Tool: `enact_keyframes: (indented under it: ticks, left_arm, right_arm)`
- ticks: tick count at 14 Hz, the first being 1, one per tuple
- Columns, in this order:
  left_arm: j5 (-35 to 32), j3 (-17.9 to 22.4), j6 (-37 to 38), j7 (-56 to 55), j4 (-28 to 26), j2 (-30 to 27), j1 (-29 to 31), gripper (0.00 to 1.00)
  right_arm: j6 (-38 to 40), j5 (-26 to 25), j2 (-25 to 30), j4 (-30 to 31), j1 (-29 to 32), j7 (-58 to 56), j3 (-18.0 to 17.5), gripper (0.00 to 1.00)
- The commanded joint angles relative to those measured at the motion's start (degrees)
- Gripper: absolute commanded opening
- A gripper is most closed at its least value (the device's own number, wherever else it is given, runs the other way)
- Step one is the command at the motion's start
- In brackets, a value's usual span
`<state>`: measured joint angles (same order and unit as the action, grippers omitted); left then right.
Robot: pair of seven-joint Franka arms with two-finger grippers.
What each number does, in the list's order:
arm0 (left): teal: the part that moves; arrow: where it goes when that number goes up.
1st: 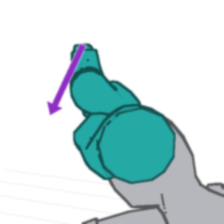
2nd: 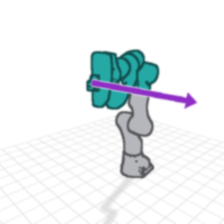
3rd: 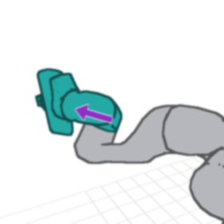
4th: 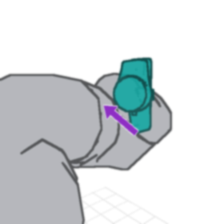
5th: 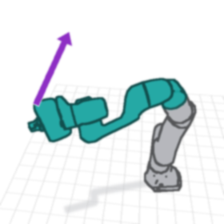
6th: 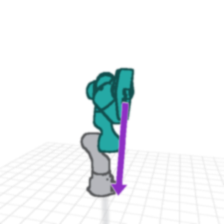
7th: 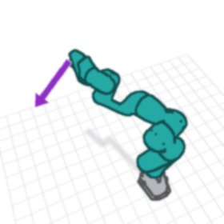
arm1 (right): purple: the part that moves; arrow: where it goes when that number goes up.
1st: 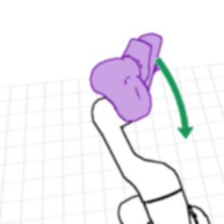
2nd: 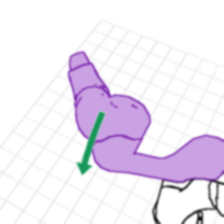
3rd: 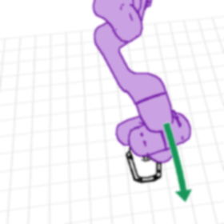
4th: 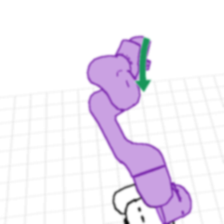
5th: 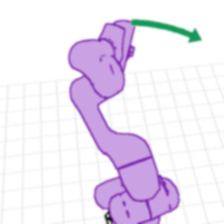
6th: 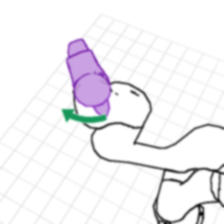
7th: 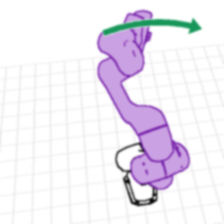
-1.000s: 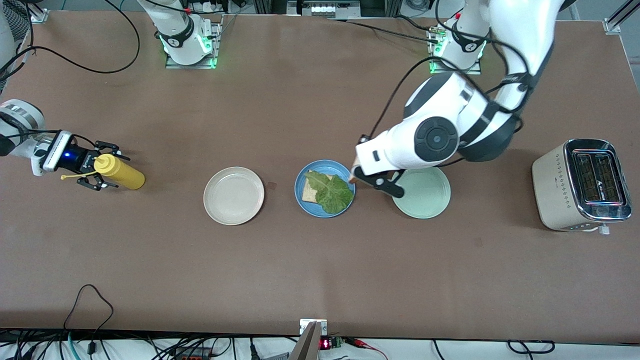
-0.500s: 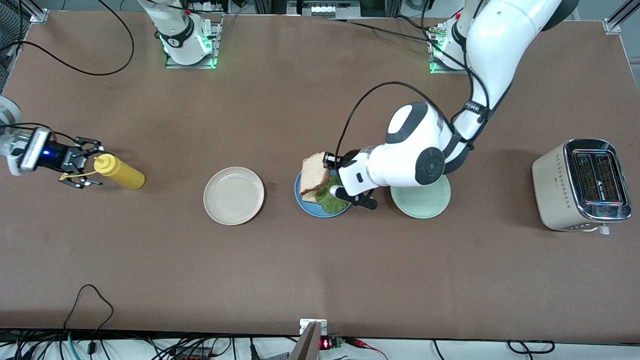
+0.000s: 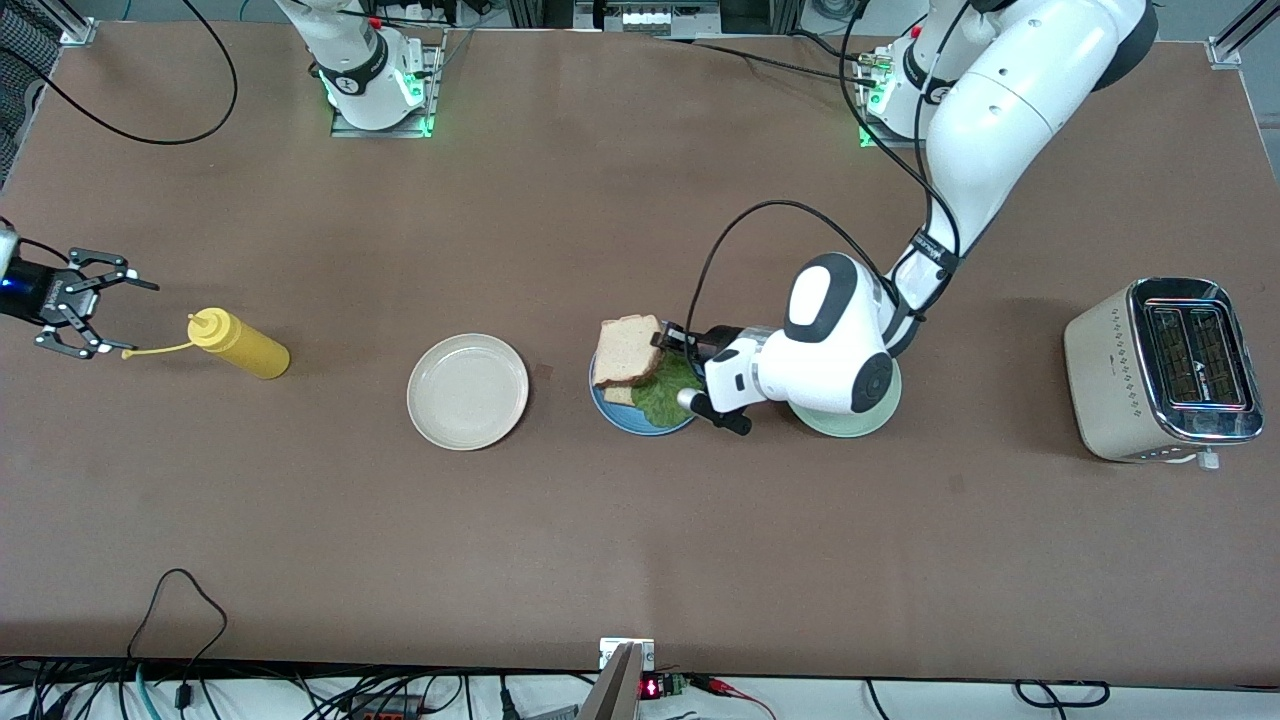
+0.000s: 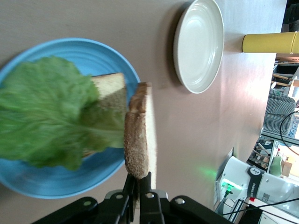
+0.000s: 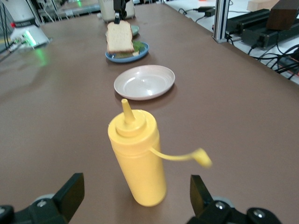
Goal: Make sandwich in blue plate with both arms
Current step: 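Place the bread slice on the lettuce while the right gripper releases the bottle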
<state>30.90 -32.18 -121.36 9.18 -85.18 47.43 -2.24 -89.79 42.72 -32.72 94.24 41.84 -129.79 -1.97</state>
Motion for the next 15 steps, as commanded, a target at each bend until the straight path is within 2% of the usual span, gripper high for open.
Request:
enact_keyframes:
  ticks: [1, 3, 4, 5, 6, 8, 11, 13, 15]
  left_arm:
    - [3.10, -0.52, -0.45, 6.18, -1.66, 0.29, 2.32, 0.01]
    - [6.09, -0.34, -1.24, 9.78, -1.66, 2.39, 2.58, 0.06]
    - [6.27, -0.25, -1.33, 10.32, -1.66, 2.93, 2.67, 0.25]
    - [6.19, -0.08, -1.33, 10.59, -1.74, 3.11, 2.76, 0.99]
    - [6.10, -0.08, -1.16, 10.59, -2.01, 3.02, 2.85, 1.00]
    - [5.49, 0.10, -0.54, 10.42, -2.01, 2.41, 3.99, 1.00]
    - [3.74, 1.23, 3.05, 10.15, -1.92, -1.71, 5.40, 1.00]
    - [-4.66, 2.29, 5.60, 9.10, -1.83, -5.93, 5.57, 1.00]
    - [-15.11, 2.99, 10.59, 6.21, -1.48, -9.36, 6.45, 1.00]
  right_arm:
    - [-0.38, -4.04, 0.29, -5.46, 0.70, 0.93, -1.01, 1.00]
    - [-1.17, -6.06, 2.39, -6.61, -0.09, 1.11, -1.10, 1.00]
    - [-3.35, -8.07, 4.31, -6.79, -1.05, 1.20, -1.10, 1.00]
    - [-5.11, -9.75, 5.90, -6.79, -1.75, 1.38, -1.10, 1.00]
    - [-6.09, -11.24, 7.13, -6.79, -2.63, 4.42, -1.01, 1.00]
    - [-7.67, -18.08, 8.90, -6.96, -5.44, 10.59, -1.10, 1.00]
    - [-13.38, -26.18, 12.32, -7.23, -11.85, 11.92, -1.10, 1.00]
    - [-14.45, -28.83, 13.47, -7.14, -14.32, 19.35, -1.10, 1.00]
    - [-14.45, -28.57, 14.35, -7.05, -16.51, 30.42, -1.10, 1.00]
